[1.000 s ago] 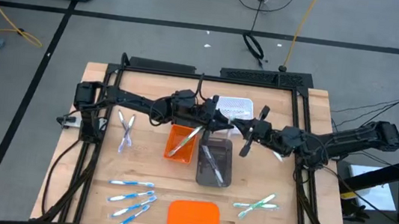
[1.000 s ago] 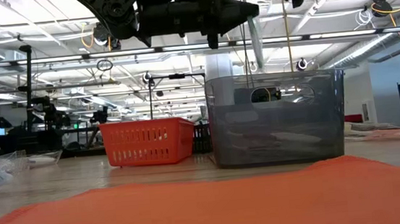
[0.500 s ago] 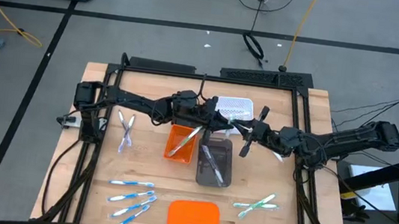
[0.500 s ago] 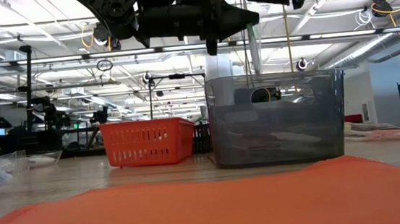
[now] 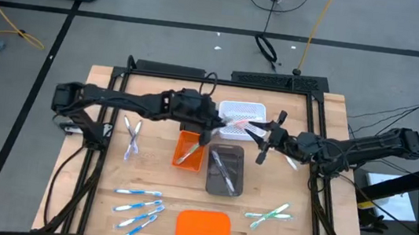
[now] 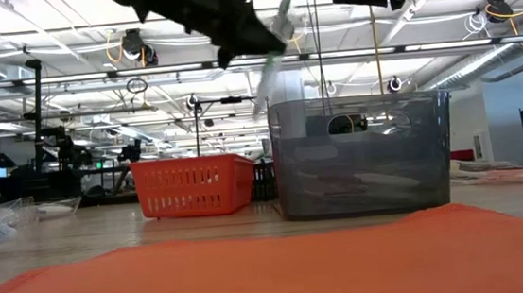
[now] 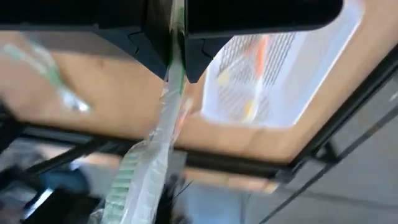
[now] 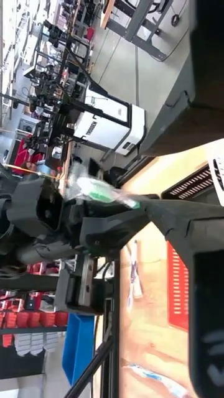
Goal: Pick & Place Toothbrushes
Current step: Put the green toothbrush into the orange bin
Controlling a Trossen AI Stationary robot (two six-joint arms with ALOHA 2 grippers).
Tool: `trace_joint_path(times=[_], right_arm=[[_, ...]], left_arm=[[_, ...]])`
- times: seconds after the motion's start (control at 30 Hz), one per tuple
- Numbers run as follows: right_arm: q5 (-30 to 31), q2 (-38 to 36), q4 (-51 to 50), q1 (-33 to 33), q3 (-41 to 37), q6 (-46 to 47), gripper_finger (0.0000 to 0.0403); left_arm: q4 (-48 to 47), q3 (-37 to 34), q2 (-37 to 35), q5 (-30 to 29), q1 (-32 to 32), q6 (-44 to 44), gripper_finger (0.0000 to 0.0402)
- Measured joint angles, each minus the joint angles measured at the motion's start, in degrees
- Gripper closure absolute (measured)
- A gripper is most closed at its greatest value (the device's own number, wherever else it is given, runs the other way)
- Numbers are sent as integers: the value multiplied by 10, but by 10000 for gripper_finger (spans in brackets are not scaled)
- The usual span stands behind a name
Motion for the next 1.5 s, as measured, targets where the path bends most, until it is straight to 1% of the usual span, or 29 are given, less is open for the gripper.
trace_joint_path(times=[0.07, 0.17, 0.33, 0.57, 0.7, 0.83, 1.0, 1.1, 1.37, 1.5], right_arm=[[0, -2, -6, 0, 0, 0, 279], [0, -2, -4, 0, 0, 0, 278], [0, -1, -6, 0, 0, 0, 284], [-1, -1, -9, 0, 0, 0, 284], [-1, -1, -10, 0, 0, 0, 287], [-2, -1, -13, 0, 0, 0, 288], [-3, -1, -16, 0, 0, 0, 287], [-3, -1, -23, 0, 0, 0, 287], [-3, -1, -29, 0, 0, 0, 287], [-3, -1, -30, 0, 0, 0, 287]], left_arm=[[-61, 0, -18, -28, -5, -12, 393], [-122, 0, -35, -66, -15, -43, 393], [-199, 0, -36, -88, -35, -99, 393], [-272, 0, -36, -135, -68, -167, 393], [-303, 0, -36, -144, -86, -214, 393], [-326, 0, -34, -179, -106, -257, 393], [-323, -2, -34, -200, -123, -298, 393], [-292, -23, -34, -213, -128, -317, 393], [-187, -98, -34, -203, -121, -379, 393], [-171, -121, -34, -189, -116, -404, 393]])
